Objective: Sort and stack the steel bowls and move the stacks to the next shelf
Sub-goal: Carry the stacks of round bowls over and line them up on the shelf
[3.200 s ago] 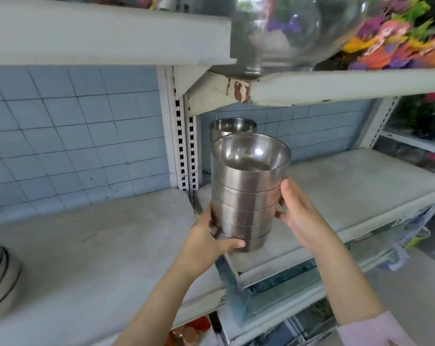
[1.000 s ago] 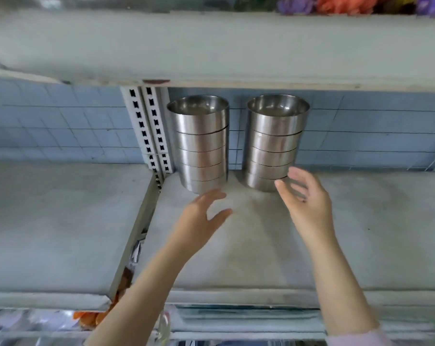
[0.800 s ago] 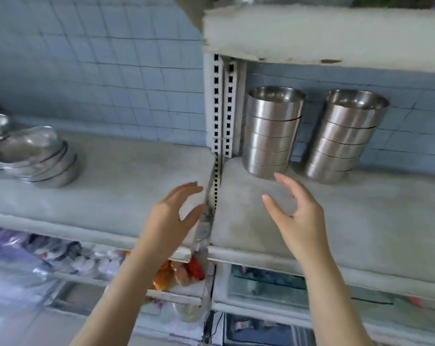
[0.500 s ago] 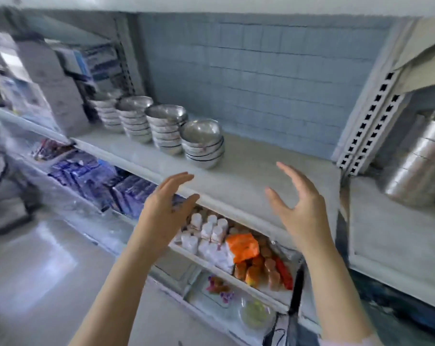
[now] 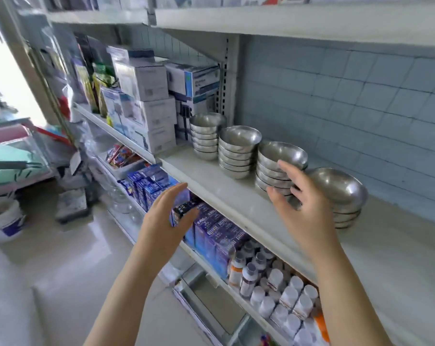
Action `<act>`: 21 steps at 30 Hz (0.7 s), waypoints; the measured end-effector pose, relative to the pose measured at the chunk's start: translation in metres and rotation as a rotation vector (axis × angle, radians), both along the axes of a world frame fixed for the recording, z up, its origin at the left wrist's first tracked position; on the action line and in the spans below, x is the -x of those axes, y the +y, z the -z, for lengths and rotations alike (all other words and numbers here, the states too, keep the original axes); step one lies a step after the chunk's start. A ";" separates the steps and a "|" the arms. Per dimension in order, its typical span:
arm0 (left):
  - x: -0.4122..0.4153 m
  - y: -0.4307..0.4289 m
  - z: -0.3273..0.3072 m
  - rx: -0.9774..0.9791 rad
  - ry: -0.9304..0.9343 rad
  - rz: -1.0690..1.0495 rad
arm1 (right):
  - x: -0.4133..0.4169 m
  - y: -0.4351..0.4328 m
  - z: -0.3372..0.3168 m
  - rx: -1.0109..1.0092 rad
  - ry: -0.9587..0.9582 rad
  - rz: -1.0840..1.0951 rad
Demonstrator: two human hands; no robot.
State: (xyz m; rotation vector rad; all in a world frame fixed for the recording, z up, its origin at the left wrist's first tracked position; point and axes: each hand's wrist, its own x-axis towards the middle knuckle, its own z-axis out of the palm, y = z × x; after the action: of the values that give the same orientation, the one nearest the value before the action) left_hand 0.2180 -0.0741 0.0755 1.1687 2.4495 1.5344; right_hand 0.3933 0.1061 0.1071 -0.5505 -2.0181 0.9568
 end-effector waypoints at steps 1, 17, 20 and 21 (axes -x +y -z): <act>0.020 0.007 0.001 -0.006 -0.016 -0.007 | 0.021 0.008 -0.003 0.006 0.018 -0.003; 0.235 0.144 0.032 0.088 -0.299 0.221 | 0.237 0.100 -0.038 -0.102 -0.160 0.112; 0.265 0.189 0.041 0.151 -0.322 0.349 | 0.248 0.096 -0.033 -0.058 -0.130 0.170; 0.274 0.202 0.044 0.157 -0.315 0.393 | 0.252 0.095 -0.031 -0.052 -0.121 0.199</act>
State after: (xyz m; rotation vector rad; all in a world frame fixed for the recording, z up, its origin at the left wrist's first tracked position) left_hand -0.0564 0.1283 0.0319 1.1848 1.9570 1.2743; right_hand 0.1409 0.2010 0.1382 -0.7811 -2.0437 0.7653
